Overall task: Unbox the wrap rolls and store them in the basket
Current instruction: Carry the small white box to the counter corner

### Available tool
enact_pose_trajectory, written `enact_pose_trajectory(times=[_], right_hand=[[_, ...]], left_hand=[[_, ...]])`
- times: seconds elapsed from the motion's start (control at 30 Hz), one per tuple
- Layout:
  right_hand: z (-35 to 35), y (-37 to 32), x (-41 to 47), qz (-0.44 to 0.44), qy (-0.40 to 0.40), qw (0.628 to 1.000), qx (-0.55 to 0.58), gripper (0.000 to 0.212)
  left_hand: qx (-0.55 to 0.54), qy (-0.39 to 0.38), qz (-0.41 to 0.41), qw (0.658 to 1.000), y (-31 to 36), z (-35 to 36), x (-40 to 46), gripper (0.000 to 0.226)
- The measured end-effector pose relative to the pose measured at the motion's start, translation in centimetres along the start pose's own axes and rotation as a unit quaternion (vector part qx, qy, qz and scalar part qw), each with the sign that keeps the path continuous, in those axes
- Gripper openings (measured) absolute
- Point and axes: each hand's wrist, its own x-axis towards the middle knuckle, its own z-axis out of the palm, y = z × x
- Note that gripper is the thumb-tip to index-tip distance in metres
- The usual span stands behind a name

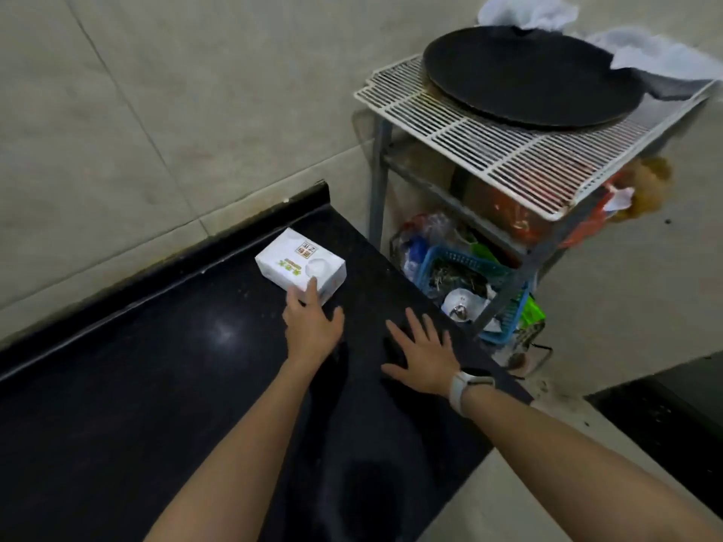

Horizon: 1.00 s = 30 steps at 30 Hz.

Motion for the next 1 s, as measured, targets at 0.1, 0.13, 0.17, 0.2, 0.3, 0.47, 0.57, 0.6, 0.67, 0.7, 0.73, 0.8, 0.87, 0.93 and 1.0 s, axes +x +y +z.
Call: enact_pose_trajectory(times=[0.1,0.13,0.17,0.2,0.3,0.47,0.57,0.6,0.67,0.7,0.73,0.8,0.87,0.93,1.0], right_hand=[[-1.4,0.6,4.7,-0.031,-0.027,0.998,-0.047,0.087],[-1.6,0.9,5.7,-0.042,-0.039,0.996,-0.062,0.088],[-1.6,1.3,6.5,-0.05,-0.052,0.995,-0.075,0.089],[-1.5,1.7,7.1,-0.055,-0.064,0.993,-0.085,0.089],[-0.9,2.6,7.7,-0.067,-0.077,0.991,-0.086,0.091],[-1.0,2.8,8.2,-0.075,-0.102,0.989,-0.072,0.091],[-1.2,2.9,8.3,-0.084,-0.116,0.988,-0.059,0.089],[-1.2,3.0,8.3,-0.086,-0.119,0.988,-0.054,0.089],[-1.3,3.1,8.4,-0.091,-0.117,0.988,-0.05,0.088],[-1.5,3.1,8.3,-0.094,-0.117,0.987,-0.053,0.087],[-1.7,3.2,8.2,-0.097,-0.118,0.987,-0.055,0.085],[-2.2,3.4,8.1,-0.1,-0.112,0.988,-0.044,0.078],[-2.8,3.3,7.9,-0.09,-0.09,0.992,-0.011,0.064],[-3.4,2.5,7.4,-0.098,-0.047,0.992,0.062,0.05],[-3.9,0.8,6.3,-0.13,-0.044,0.97,0.199,0.043]], left_hand=[[0.025,0.031,-0.04,0.998,1.1,1.0,4.8,0.07],[0.038,0.035,-0.055,0.997,1.3,1.3,6.1,0.072],[0.047,0.037,-0.074,0.995,1.4,1.7,7.2,0.074],[0.049,0.041,-0.097,0.993,1.6,2.1,8.2,0.077],[0.051,0.066,-0.163,0.983,2.4,2.9,10.5,0.083],[0.052,0.122,-0.22,0.966,3.7,3.0,12.5,0.076],[0.043,0.104,-0.237,0.965,3.9,2.9,11.7,0.078],[0.043,0.096,-0.237,0.966,3.7,2.9,10.7,0.081],[0.058,0.085,-0.228,0.968,3.0,3.1,8.4,0.085],[0.066,0.082,-0.222,0.969,2.6,3.2,6.9,0.086],[0.068,0.08,-0.218,0.97,2.2,3.3,5.4,0.086],[0.033,0.079,-0.22,0.972,1.6,3.2,2.1,0.087],[-0.053,0.093,-0.238,0.965,1.2,2.9,-1.7,0.091],[-0.13,0.116,-0.244,0.954,0.8,2.5,-6.4,0.094],[-0.14,0.123,-0.232,0.955,0.2,1.9,-11.2,0.094]])
